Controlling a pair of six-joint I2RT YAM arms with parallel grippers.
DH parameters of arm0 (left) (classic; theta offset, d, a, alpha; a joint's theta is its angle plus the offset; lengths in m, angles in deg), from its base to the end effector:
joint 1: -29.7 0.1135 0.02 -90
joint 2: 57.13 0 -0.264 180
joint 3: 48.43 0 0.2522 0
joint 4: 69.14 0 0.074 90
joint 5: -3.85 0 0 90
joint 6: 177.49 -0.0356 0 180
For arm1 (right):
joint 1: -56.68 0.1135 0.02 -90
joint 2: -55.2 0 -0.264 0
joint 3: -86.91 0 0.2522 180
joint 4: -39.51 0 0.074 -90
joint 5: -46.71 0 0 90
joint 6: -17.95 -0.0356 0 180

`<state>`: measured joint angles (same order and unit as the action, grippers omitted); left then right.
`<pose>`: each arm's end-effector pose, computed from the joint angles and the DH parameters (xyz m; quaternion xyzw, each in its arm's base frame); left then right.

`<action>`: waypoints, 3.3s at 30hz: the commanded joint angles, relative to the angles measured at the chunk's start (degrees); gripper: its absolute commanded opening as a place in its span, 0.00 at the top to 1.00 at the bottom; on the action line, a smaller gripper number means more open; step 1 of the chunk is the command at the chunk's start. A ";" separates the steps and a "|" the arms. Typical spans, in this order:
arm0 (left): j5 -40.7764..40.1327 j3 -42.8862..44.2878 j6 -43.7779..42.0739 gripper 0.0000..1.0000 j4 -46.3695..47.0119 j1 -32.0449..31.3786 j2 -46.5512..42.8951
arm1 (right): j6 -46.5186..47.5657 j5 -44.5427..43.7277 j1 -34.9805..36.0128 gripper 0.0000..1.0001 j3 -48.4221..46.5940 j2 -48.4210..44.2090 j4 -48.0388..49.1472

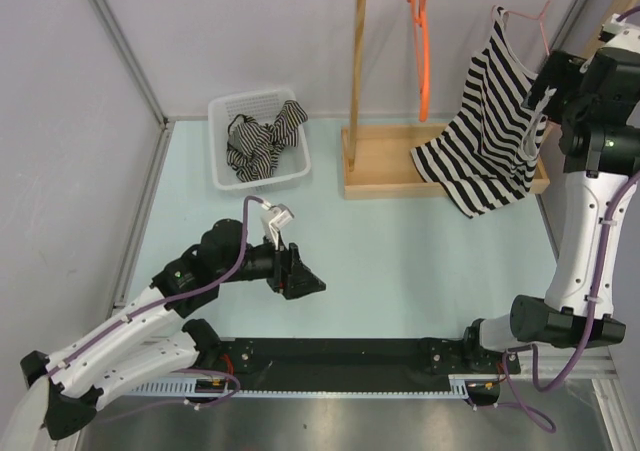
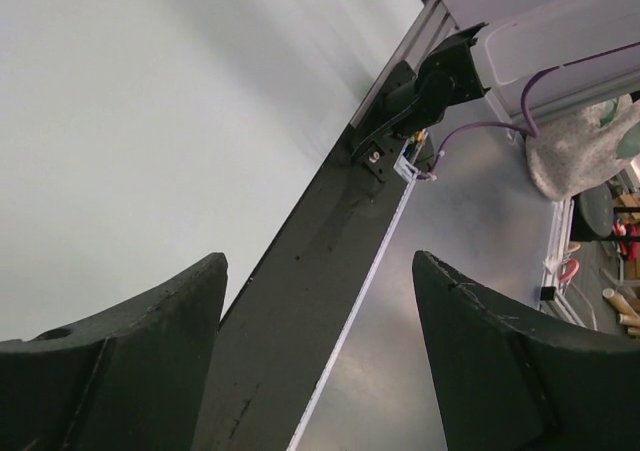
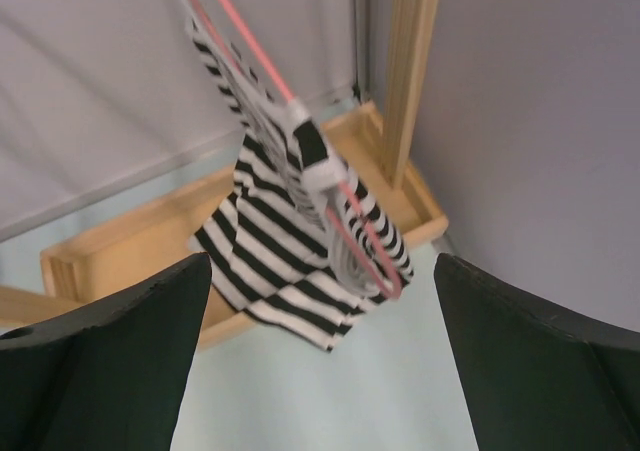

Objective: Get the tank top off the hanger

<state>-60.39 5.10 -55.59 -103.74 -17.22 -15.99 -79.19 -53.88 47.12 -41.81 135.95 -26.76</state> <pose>0.1019 -0.1316 0.3012 0.2290 0.7860 -0.4881 0.3026 0.2453 -0.0480 0.5272 0.1707 0.7907 -0.0871 0.5815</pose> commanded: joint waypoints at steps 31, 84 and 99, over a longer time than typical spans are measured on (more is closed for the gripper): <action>-1.85 11.03 -6.94 0.21 -10.45 -0.37 3.06 | 5.47 18.51 0.67 0.93 1.67 7.41 20.70; -18.80 22.28 -0.52 0.14 3.54 -0.28 18.43 | -22.66 48.82 23.89 1.00 61.08 -56.22 5.39; -24.44 32.12 -6.23 0.29 1.51 -0.37 29.16 | -21.52 54.71 23.45 1.00 57.74 -57.46 6.81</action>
<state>-82.81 32.84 -59.07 -102.34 -17.22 11.95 -101.14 -2.80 70.75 19.44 79.19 -22.87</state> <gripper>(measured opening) 0.733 0.101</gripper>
